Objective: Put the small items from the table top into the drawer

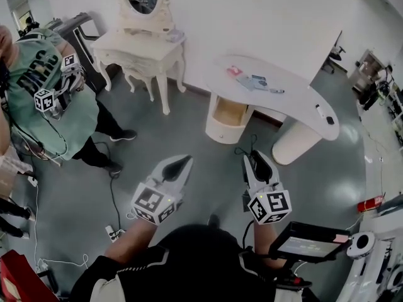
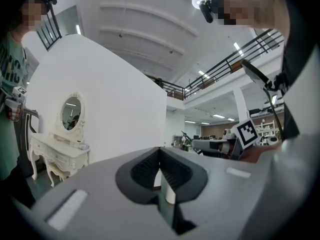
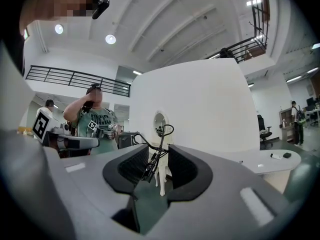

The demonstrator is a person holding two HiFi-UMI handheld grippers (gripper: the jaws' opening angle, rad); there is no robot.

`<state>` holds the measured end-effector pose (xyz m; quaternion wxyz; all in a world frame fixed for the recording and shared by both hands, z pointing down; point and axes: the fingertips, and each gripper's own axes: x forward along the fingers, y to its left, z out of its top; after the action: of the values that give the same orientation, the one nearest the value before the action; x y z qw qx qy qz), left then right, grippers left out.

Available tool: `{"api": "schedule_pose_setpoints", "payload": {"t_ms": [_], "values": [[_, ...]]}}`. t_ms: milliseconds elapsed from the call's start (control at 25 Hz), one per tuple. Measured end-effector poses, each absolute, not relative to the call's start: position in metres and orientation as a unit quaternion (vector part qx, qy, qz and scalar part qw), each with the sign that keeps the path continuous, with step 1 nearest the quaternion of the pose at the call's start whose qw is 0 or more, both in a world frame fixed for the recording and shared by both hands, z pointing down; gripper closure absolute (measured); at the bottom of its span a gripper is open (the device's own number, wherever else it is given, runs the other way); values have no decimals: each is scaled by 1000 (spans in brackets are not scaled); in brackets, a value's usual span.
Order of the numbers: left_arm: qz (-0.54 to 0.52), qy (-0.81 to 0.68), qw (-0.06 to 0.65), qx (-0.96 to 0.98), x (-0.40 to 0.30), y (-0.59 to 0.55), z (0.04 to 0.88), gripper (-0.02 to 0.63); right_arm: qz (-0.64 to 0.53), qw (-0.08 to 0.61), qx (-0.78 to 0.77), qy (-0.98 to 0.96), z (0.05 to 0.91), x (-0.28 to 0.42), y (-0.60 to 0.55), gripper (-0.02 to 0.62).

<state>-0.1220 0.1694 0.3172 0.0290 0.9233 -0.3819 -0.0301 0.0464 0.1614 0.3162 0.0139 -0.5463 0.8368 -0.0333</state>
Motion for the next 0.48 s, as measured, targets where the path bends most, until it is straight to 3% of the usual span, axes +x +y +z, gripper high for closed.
{"api": "schedule_pose_setpoints", "payload": {"t_ms": [480], "values": [[-22, -403, 33, 914, -51, 115, 315, 606, -34, 20, -518, 855, 315, 112, 102, 471]]}}
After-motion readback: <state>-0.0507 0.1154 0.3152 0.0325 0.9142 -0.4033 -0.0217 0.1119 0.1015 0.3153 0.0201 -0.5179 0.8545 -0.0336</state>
